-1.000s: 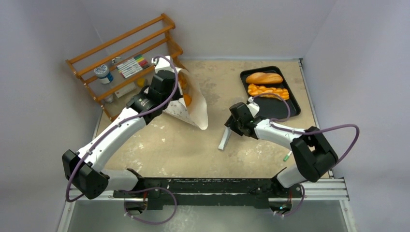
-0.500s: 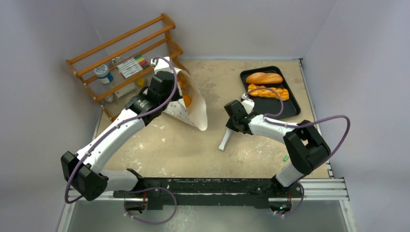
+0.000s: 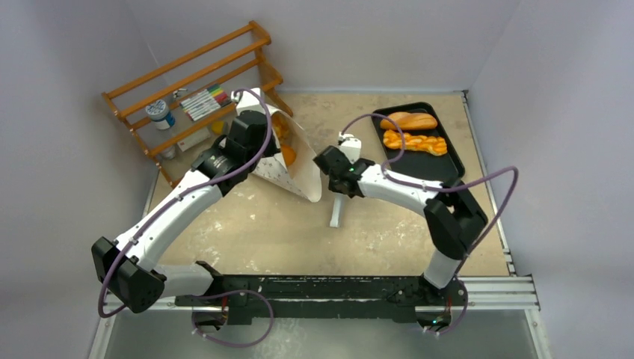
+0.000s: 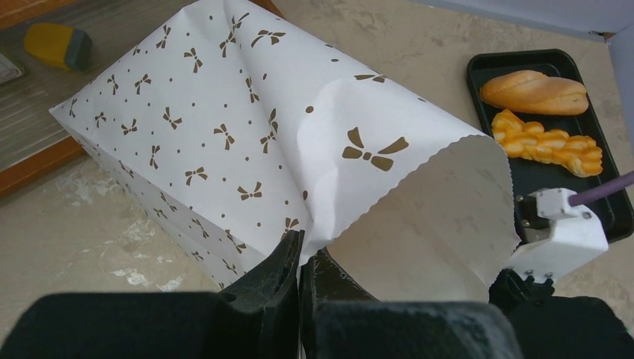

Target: Take the fake bread out of the paper bag

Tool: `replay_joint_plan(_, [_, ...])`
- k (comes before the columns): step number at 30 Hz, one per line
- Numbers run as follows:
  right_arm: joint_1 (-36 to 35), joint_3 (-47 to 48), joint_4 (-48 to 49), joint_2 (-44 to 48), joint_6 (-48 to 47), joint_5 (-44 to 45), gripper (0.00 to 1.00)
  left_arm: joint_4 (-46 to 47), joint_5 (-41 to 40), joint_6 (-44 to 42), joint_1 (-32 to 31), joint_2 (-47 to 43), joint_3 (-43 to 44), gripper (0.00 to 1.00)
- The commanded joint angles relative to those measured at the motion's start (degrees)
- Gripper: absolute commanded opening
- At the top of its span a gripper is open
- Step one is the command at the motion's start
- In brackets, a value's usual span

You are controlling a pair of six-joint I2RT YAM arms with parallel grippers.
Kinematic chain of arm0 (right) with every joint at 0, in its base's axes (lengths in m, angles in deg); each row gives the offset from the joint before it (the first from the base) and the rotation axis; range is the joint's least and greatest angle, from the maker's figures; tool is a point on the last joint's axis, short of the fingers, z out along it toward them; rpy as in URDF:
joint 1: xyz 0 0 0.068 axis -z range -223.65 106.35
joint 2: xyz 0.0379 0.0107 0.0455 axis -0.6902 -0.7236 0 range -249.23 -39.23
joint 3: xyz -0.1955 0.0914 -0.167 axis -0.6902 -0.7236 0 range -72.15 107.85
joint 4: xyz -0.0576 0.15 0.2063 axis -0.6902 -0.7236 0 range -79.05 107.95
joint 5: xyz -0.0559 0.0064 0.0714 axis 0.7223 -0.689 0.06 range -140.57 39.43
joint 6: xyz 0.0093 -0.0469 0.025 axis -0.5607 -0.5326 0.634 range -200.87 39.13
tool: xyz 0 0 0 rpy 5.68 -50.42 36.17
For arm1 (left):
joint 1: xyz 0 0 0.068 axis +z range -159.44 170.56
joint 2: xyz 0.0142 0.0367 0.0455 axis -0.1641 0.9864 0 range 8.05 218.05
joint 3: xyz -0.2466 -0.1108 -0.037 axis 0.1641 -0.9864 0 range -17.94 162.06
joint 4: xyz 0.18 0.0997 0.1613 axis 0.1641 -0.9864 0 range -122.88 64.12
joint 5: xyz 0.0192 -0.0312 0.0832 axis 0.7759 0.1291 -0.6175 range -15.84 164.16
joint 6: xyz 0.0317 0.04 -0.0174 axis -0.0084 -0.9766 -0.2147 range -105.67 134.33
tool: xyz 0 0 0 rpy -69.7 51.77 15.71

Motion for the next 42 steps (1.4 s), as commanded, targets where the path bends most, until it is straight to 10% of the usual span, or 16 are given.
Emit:
replay_joint_plan(1, [-2.07, 7.44, -13.2, -5.63, -2.33, 9.3, 0.0, 0.77, -1.49, -1.25, 0.77, -2.33, 0.34, 0.0])
replay_joint_plan(7, [-2.54, 13.26, -25.35, -14.44, 1.41, 14.14, 0.03, 0.07, -2.13, -1.9, 0.77, -3.21, 0.02, 0.0])
replay_joint_plan(18, [-5.47, 16.23, -24.22, -12.72, 2.09, 15.33, 0.51, -0.28, -3.0, -2.84, 0.77, -3.76, -0.19, 0.0])
replay_joint_plan(25, [-7.15, 17.31, -25.72, -8.42, 4.35, 15.19, 0.53, -0.46, -3.25, -2.86, 0.83, -3.35, 0.35, 0.0])
replay_joint_plan(34, [-7.77, 5.35, -20.51, 2.67, 11.63, 9.89, 0.54, -0.68, -2.87, -2.77, 0.8, -2.68, 0.9, 0.0])
replay_joint_plan(42, [-7.94, -10.42, -1.01, 13.67, 10.18, 3.16, 0.85, -0.85, -3.05, -2.94, 0.8, -1.86, 1.08, 0.0])
